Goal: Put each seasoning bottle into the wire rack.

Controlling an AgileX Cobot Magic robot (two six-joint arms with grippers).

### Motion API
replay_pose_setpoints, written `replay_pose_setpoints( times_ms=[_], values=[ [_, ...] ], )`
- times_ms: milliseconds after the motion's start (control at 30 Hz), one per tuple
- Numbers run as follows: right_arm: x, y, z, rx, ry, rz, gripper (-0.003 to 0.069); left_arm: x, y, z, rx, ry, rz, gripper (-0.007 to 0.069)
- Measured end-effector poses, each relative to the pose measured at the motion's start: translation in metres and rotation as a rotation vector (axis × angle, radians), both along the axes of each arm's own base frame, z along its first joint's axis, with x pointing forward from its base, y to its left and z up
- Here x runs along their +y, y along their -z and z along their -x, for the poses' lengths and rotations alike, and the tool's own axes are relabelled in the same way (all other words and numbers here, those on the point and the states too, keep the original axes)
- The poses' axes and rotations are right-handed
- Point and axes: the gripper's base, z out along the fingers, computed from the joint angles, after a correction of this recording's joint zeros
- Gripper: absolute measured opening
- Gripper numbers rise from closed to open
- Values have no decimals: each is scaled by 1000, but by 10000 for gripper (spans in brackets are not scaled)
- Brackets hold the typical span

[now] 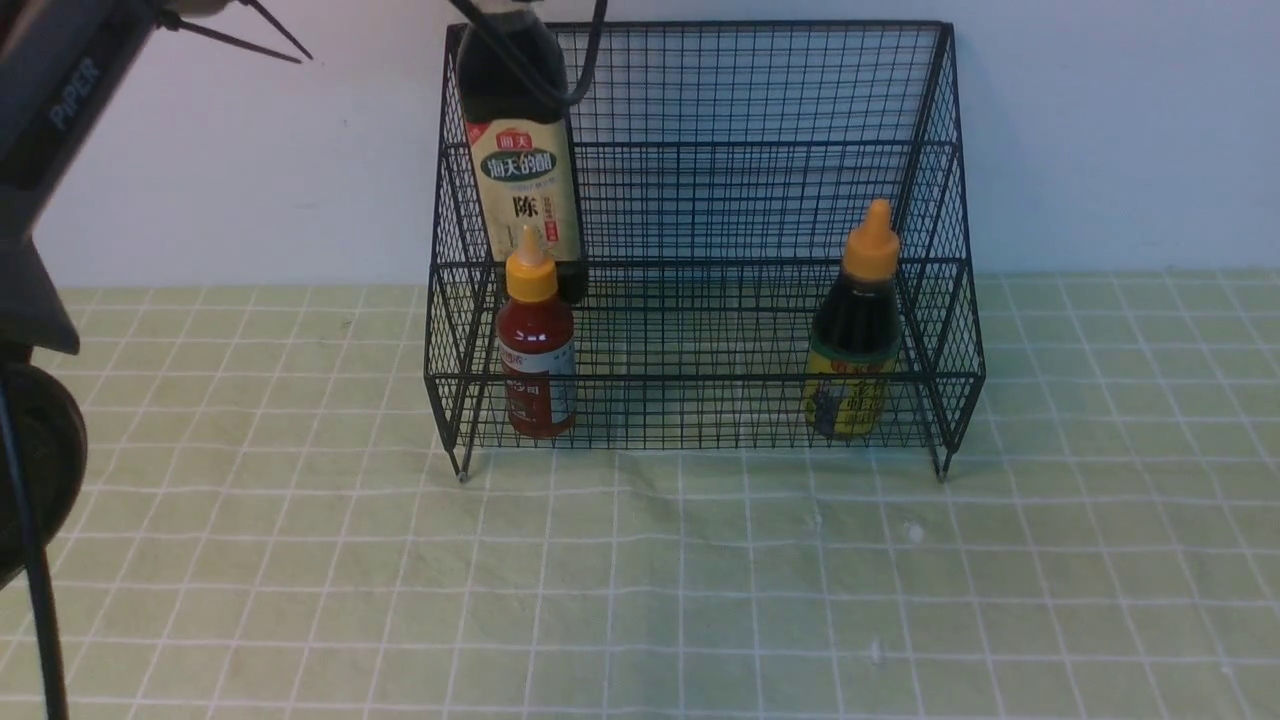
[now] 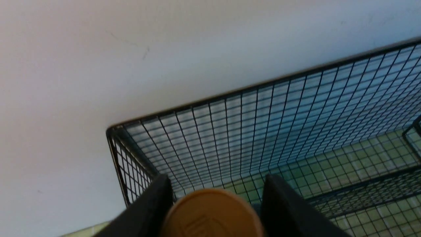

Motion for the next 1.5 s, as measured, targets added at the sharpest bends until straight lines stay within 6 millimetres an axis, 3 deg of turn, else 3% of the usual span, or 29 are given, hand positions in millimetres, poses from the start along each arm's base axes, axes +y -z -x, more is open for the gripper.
replay_pose_setpoints(
  times_ms=[267, 500, 567, 767, 967, 1033, 1167, 1300, 1333, 1400, 1433, 1500],
  values=[
    [0, 0, 0, 0, 0, 0, -15, -5, 27, -8, 98, -4, -31, 318],
    [0, 0, 0, 0, 0, 0, -15, -5, 29, -9, 99, -4, -34, 321],
    [0, 0, 0, 0, 0, 0, -15, -5, 28, -9, 94, -3, -32, 353],
    [0, 0, 0, 0, 0, 0, -15, -4, 11, -2, 55, 1, -18, 450],
    [0, 0, 0, 0, 0, 0, -15, 4, -23, 17, -22, 2, -9, 459],
    [0, 0, 0, 0, 0, 0, -15, 9, -43, 30, -68, 2, 1, 456],
    [0, 0, 0, 0, 0, 0, -15, 20, -80, 58, -140, -9, 20, 379],
    [0, 0, 0, 0, 0, 0, -15, 36, -118, 97, -192, -23, 36, 185],
    [0, 0, 0, 0, 0, 0, -15, 37, -119, 99, -195, -24, 35, 174],
    [0, 0, 0, 0, 0, 0, -15, 49, -142, 128, -224, -35, 38, 41],
    [0, 0, 0, 0, 0, 0, -15, 50, -143, 130, -225, -36, 39, 41],
    [0, 0, 0, 0, 0, 0, -15, 60, -156, 158, -208, -25, 24, 2]
  ],
)
